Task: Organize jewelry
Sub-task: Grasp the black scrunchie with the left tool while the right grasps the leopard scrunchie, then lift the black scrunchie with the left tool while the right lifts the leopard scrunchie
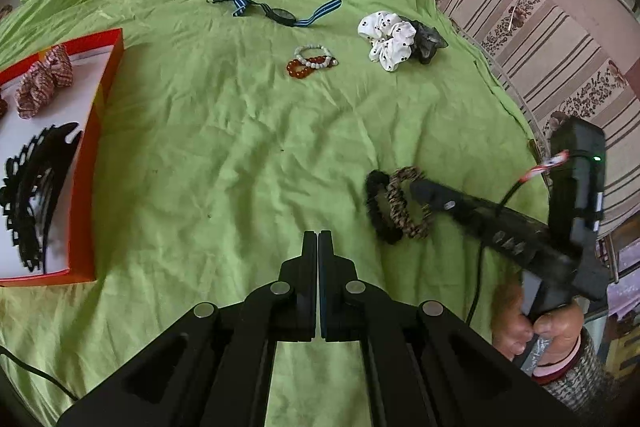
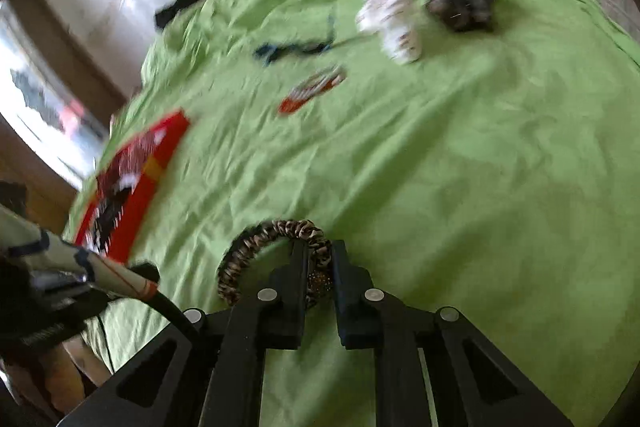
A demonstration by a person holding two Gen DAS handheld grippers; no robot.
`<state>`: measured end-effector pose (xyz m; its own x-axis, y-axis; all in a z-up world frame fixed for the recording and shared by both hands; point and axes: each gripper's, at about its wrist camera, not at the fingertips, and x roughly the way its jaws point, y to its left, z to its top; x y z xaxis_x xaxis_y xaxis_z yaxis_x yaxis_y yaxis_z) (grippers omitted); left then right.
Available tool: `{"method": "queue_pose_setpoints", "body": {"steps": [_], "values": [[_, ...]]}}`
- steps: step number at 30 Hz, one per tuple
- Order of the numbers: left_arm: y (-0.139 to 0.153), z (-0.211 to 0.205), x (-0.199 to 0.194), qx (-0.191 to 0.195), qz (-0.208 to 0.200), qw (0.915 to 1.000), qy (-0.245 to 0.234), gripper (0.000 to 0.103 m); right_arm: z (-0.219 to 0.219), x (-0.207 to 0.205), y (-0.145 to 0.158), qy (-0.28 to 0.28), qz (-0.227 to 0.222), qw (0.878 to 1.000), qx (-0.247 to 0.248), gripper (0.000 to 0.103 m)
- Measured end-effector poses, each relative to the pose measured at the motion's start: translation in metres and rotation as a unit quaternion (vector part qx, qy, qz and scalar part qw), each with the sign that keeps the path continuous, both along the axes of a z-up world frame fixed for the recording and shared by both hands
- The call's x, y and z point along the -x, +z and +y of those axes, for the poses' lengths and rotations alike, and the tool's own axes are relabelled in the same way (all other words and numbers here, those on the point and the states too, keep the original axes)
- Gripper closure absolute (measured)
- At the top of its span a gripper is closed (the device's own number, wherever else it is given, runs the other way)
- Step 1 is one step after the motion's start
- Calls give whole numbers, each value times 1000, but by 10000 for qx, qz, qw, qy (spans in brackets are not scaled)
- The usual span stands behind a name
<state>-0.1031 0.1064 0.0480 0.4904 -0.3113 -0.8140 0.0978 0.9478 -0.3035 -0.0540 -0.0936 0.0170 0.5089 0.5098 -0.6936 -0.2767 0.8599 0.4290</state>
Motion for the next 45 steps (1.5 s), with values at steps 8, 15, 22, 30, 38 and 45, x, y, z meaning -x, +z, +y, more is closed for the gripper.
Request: {"method": "queue_pose_setpoints", "body": {"steps": [8,15,22,30,38,45], "values": [[-8,-37,-26,217,192,9991,-317,101,-66,-4,-7,-898,254,9935,-653,90],[-26,-64,-52,58,371,9982,-458,89,-68,-6,-5,-944,200,9944,-439,90],[-33,-75,-58,7,514,9973,-515,85,-64,-9,-11,-941,270,9948,-278,90],[-5,-53,-41,-78,33,9995,-294,103,-55,-5,-13,-1068,150,9941,90,90],[64,51,17,365,-658,9964,386,103,-28,5,5,-926,-127,9911,953,90],[37,38,3,731,-238,9970,-45,102,-35,23,21,-1129,72,9916,625,90]]}}
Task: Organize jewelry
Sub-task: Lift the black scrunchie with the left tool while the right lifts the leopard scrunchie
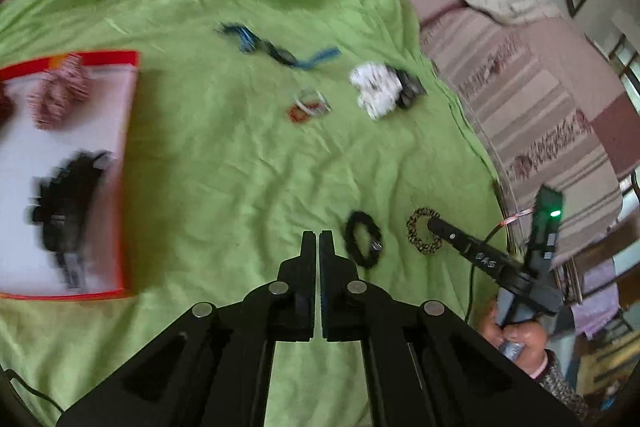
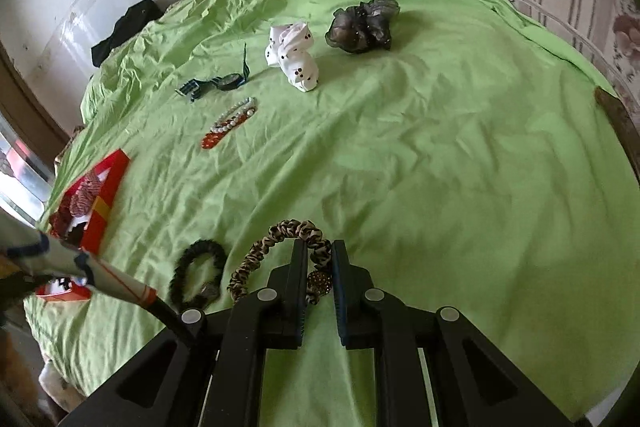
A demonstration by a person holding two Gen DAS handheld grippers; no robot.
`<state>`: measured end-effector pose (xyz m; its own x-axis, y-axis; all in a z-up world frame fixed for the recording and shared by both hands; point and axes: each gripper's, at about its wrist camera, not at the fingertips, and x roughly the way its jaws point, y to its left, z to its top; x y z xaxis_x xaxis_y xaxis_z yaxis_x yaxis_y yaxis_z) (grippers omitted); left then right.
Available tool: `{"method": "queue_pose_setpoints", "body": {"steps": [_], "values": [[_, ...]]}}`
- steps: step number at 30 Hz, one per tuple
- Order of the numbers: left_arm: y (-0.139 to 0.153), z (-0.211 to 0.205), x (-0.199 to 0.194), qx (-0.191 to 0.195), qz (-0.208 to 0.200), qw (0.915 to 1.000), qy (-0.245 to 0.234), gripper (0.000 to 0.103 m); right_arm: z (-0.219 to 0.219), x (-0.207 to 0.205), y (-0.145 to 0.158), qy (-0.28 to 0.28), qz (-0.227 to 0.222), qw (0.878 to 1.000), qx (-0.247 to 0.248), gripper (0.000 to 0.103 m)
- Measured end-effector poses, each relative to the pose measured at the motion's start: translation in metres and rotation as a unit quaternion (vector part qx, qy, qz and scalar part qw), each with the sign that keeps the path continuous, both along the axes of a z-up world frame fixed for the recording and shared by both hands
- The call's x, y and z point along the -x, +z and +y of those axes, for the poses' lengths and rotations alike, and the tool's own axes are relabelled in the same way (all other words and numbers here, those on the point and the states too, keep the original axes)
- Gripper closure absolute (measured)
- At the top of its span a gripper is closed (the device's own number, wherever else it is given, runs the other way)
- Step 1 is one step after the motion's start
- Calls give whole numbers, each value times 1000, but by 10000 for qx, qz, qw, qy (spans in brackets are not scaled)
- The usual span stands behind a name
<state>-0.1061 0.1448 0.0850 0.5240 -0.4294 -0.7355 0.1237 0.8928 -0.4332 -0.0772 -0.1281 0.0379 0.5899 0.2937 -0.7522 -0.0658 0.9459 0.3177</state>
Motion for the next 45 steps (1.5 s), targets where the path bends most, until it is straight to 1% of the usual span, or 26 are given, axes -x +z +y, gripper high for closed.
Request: {"method": "queue_pose_setpoints", "body": {"steps": [1,4,7,10,12,14,15,16,17,20,22,25,26,27,29,30,32,33,36,39,43,45], "values": [[-8,-12,-6,-7,80,9999,-137,101,0,5,3,7,-14,10000,8,90],[-27,-41,-16,-139,277,9987,-416,90,-3,17,9,52,-71,10000,21,90],[-43,-67,-34,-281,380,9972,-581,88,-10,24,11,72,-84,9999,-71,90],[-54,-85,-48,-362,473,9957,-715,82,-18,25,8,60,-51,9997,-214,90],[-59,-92,-54,-405,511,9953,-721,81,-23,23,5,39,-13,9995,-308,90],[-62,-96,-58,-529,531,9949,-671,83,-28,22,1,8,26,9993,-374,90],[-63,-97,-58,-646,543,9946,-610,87,-29,21,-1,-2,52,9992,-404,90],[-62,-99,-57,-843,511,9937,-541,102,-31,21,-3,-5,81,9990,-431,90],[-62,-101,-55,-988,467,9925,-553,103,-31,20,-4,-2,104,9989,-449,90],[-57,-99,-47,-1007,398,9926,-556,103,-32,22,-4,2,93,9991,-420,90],[-52,-93,-41,-946,345,9938,-481,103,-32,23,-3,2,75,9990,-447,90],[-49,-78,-37,-630,345,9965,-424,103,-31,25,0,28,35,9991,-411,90],[-48,-73,-37,-437,370,9975,-426,103,-30,26,1,35,28,9992,-397,90],[-48,-66,-37,-164,436,9979,-449,103,-29,27,2,45,22,9992,-389,90],[-47,-57,-37,257,504,9974,-438,102,-28,28,3,60,8,9992,-398,90],[-47,-52,-38,481,546,9963,-467,100,-28,29,4,63,-6,9992,-403,90],[-48,-53,-41,654,616,9946,-526,87,-27,30,4,72,-21,9991,-416,90],[-48,-55,-43,628,638,9945,-540,87,-28,30,4,78,-24,9990,-436,90],[-54,-69,-51,319,679,9952,-631,86,-28,31,2,86,-21,9987,-496,90],[-63,-78,-57,34,712,9955,-627,86,-30,30,-1,84,-6,9985,-532,90],[-68,-88,-60,-389,623,9954,-619,86,-38,28,-7,24,43,9980,-628,90],[-68,-96,-60,-648,516,9947,-613,86,-40,26,-10,1,78,9978,-660,90]]}}
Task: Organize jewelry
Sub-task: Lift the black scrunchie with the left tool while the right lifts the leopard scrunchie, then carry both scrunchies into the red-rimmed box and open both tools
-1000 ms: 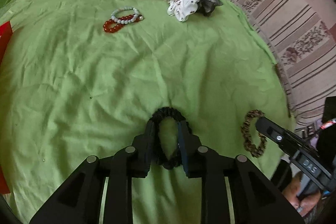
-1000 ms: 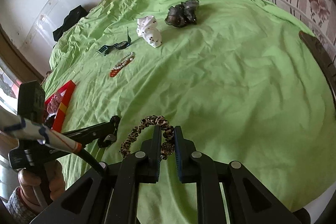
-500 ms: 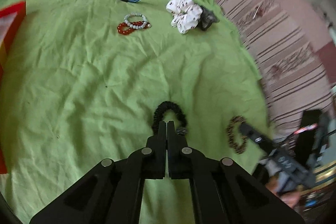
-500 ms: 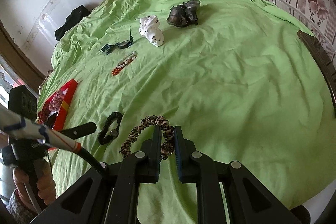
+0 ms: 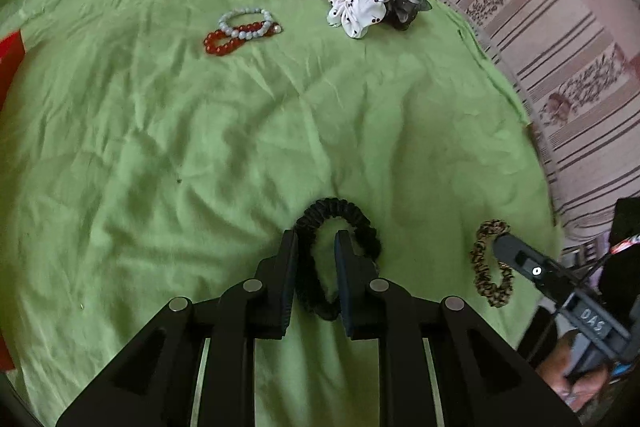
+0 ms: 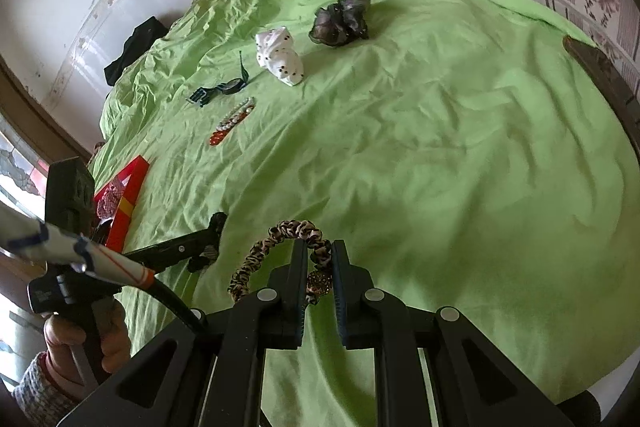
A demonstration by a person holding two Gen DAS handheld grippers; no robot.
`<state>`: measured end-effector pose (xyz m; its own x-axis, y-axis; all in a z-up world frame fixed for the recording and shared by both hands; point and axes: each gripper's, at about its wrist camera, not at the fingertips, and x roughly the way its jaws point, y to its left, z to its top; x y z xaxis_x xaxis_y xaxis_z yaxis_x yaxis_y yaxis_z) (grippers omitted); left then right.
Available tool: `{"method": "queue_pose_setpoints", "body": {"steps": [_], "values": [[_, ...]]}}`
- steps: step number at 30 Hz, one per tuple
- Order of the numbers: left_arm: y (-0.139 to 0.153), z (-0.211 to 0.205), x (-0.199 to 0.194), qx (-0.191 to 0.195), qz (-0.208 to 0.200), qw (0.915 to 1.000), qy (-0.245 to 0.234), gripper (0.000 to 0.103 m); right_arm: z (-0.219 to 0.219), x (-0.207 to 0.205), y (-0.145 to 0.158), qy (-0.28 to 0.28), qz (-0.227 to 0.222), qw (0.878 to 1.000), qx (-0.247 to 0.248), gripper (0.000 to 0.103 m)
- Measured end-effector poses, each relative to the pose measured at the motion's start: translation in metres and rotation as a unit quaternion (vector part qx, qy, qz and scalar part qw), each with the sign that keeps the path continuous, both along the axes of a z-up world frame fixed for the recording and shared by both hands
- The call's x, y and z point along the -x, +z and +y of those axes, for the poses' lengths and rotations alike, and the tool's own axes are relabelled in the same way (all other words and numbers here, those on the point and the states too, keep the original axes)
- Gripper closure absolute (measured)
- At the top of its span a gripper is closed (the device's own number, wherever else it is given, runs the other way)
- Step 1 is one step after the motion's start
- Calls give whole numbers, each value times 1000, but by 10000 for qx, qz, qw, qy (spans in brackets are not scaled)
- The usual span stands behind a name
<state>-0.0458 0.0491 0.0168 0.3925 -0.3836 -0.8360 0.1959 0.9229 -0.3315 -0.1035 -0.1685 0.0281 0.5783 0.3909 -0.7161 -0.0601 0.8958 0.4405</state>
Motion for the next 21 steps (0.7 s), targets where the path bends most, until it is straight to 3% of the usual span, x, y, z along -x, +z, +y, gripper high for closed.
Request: {"method": "queue_pose_setpoints", "body": {"steps": [6,8,16,21], "values": [[0,-24,11,-881,-515,9946,-176,84,3,-3,-9,3,102,9999,58,90],[2,-26,12,-1080,-594,9921,-251,93,4,-2,-10,5,96,9999,90,90],[8,-14,21,-962,-645,9931,-202,97,2,-5,-16,-3,117,9999,45,90],[41,1,41,-839,-972,9917,45,99,0,-4,-11,17,22,10000,12,90]]}}
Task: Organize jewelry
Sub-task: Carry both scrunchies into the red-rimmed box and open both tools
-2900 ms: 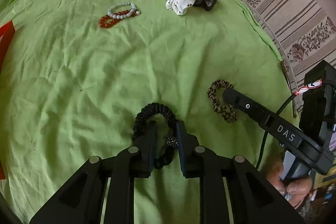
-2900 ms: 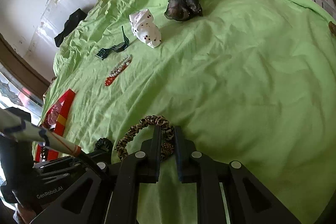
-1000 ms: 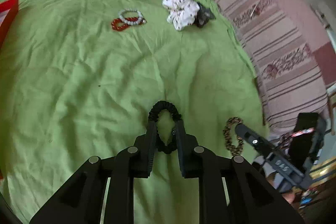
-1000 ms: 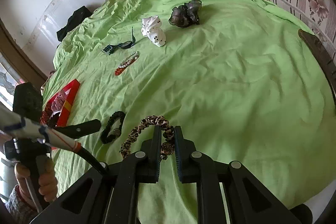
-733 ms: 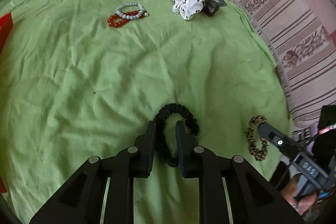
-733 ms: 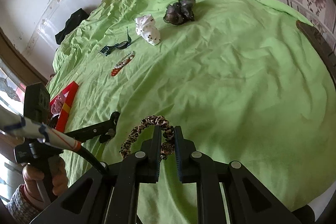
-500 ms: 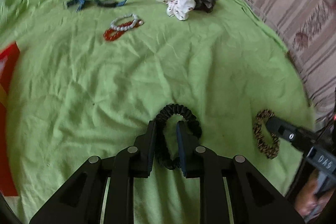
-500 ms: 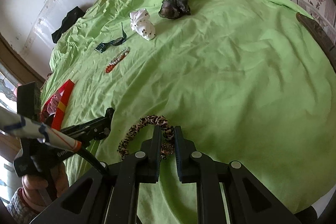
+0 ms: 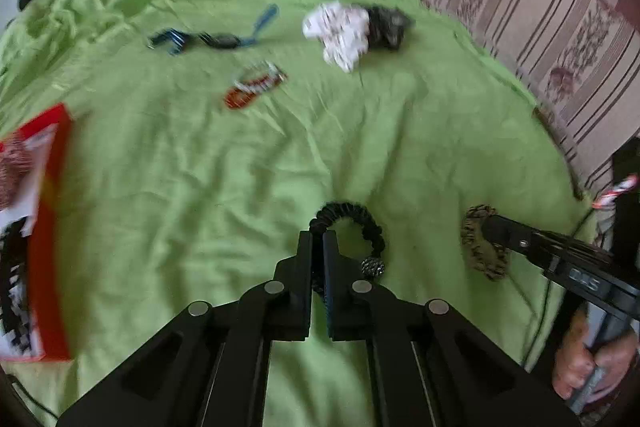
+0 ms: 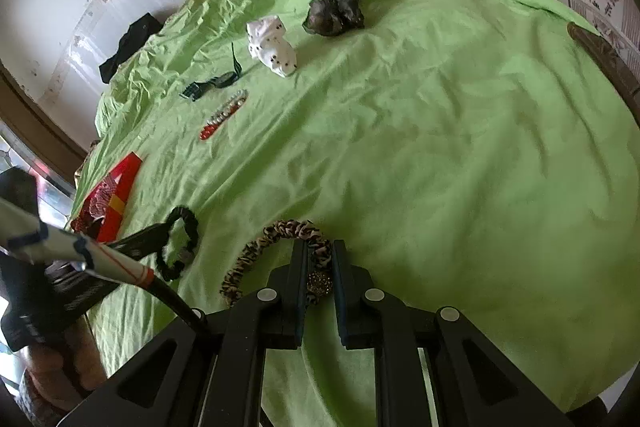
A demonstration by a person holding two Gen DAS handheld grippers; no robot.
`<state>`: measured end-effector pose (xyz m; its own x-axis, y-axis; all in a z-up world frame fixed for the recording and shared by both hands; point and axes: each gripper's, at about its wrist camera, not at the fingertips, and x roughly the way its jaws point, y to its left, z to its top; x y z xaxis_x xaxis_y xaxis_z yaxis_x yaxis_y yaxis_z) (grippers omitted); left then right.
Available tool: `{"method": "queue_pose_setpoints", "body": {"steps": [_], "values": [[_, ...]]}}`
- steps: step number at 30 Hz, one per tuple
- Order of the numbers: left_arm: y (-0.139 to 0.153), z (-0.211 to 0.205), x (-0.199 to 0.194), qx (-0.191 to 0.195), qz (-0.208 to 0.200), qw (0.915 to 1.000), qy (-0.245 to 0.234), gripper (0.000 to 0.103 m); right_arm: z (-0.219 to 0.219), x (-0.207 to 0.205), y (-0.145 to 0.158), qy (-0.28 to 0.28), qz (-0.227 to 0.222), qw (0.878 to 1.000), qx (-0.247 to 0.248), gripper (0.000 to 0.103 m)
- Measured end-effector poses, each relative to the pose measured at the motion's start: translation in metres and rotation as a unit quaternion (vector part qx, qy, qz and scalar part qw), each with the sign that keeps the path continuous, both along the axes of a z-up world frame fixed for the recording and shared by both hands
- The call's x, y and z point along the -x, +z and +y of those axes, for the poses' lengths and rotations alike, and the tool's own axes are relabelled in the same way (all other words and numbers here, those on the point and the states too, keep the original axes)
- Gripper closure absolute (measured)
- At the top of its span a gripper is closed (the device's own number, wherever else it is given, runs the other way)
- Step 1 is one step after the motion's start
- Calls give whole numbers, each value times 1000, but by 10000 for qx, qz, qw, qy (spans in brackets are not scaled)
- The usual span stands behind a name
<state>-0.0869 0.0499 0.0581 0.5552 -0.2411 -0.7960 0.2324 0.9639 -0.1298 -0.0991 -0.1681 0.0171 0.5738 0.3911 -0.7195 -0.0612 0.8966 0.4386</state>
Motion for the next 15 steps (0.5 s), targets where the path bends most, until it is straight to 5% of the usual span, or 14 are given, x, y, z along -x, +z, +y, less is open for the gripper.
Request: {"method": "queue_pose_setpoints", "body": {"steps": [8,15], "values": [[53,97,48,559,-424,9934,911,99,20,5,30,295,-208,9993,-7,90],[55,223,78,835,-434,9658,2414,99,85,7,67,970,-410,9943,168,90]]}}
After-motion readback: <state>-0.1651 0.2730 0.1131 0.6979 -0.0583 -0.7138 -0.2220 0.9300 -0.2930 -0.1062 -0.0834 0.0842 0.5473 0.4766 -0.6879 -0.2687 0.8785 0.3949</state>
